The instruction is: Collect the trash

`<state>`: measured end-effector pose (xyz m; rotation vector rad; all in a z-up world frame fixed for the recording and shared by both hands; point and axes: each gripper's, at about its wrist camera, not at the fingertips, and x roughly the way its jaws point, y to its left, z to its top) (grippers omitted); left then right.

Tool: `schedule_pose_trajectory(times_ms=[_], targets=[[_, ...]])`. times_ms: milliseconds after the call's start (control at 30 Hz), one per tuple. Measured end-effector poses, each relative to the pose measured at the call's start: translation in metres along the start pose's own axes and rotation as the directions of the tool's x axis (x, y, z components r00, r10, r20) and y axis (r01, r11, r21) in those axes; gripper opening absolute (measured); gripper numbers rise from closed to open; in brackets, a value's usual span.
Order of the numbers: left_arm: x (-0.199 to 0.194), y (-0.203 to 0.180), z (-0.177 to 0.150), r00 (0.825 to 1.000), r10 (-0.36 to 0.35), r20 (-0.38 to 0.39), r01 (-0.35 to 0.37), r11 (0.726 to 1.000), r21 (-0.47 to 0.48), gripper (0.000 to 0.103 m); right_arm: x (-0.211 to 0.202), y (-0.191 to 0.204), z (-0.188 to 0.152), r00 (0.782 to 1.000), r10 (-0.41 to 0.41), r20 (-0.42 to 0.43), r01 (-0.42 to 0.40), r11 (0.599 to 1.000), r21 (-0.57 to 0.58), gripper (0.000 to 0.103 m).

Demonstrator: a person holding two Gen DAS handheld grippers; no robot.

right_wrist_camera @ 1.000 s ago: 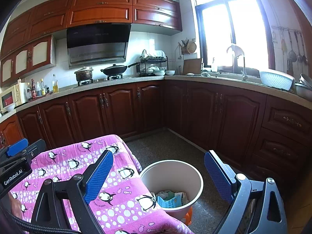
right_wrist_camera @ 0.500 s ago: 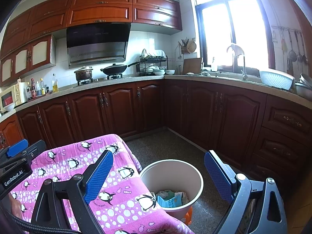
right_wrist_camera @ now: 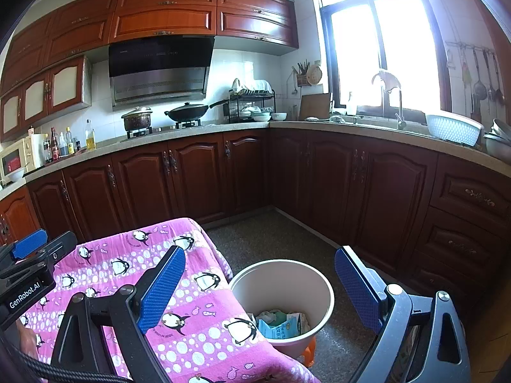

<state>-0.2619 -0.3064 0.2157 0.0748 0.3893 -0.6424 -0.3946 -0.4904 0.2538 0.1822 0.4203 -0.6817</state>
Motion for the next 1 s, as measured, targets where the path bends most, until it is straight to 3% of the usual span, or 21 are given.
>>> schedule_pose_trajectory(times_ms=[633,1000], targets=[[0.002,0.001,-0.004,1.0,-0.007,-0.005,0.007,1.0,0.005,0.067,0.002,0.001,0.0,1.0,0.001,-0.005,-0.001,1.0,0.002,0.093],[0.008,0.005,-0.012,0.998,-0.054,-0.01,0.055,0.998,0.023,0.067,0.008,0.001,-0.004,1.0,0.0,-0.018,0.0,1.0,0.001,0.093]])
